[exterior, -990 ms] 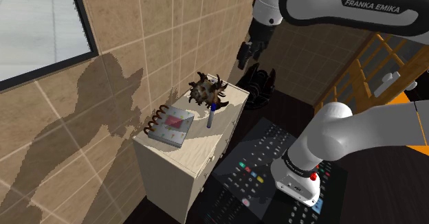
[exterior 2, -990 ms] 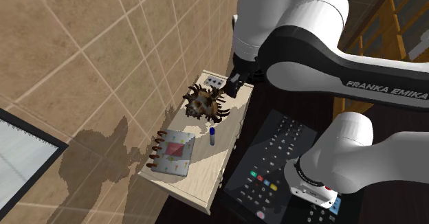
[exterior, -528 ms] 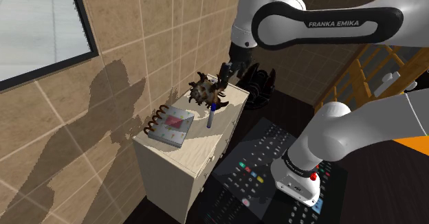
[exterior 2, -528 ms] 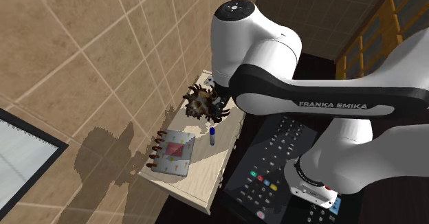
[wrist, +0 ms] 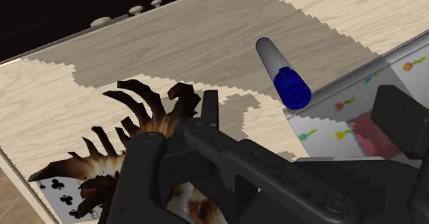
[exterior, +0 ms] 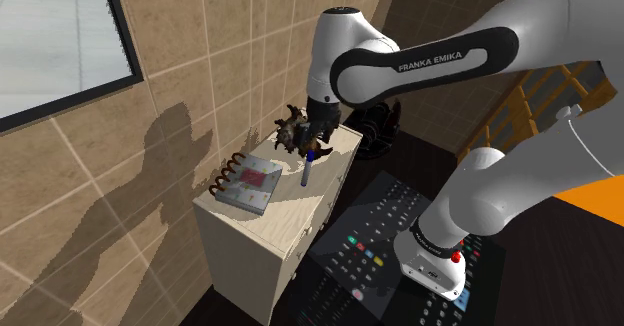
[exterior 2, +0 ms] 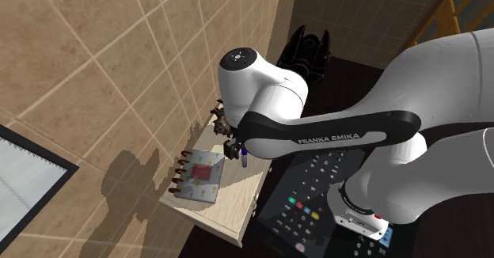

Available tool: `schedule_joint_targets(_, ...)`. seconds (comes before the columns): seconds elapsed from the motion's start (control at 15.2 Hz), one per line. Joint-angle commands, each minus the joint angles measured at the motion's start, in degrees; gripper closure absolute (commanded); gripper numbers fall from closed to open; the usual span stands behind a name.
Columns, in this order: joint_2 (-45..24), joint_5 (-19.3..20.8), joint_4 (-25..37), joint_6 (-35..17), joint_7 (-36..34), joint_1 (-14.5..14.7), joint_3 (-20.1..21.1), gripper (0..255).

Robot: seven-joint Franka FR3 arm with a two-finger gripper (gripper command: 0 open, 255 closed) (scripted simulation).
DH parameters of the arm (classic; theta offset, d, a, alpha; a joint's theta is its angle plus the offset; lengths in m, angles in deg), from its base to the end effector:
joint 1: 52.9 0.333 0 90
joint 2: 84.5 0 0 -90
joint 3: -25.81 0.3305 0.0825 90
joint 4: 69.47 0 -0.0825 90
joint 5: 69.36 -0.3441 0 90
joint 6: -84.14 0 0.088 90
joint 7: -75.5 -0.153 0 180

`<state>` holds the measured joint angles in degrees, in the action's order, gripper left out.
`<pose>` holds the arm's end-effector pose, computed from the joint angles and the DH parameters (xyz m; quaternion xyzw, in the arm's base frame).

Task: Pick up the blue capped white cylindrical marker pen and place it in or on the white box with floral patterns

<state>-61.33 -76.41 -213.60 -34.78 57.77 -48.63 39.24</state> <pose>0.3465 0.1220 0.4026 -0.9989 0.0414 0.0225 0.0008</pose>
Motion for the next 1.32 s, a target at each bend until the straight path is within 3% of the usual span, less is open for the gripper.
schedule_joint_targets(0.0, -1.5, -0.3, -0.8, -2.1, -0.4, 0.2, 0.4, 0)
schedule_joint_targets(0.4, -3.7, -0.4, -3.5, -7.0, -0.5, 0.2, 0.9, 0)
schedule_joint_targets(0.92, -3.7, -0.4, -3.5, -7.0, -0.5, 0.2, 0.9, 0)
schedule_joint_targets(0.99, -3.7, -0.4, -3.5, -7.0, -0.5, 0.2, 0.9, 255)
schedule_joint_targets(1.25, -3.7, -0.4, -3.5, -7.0, -0.5, 0.2, 0.9, 255)
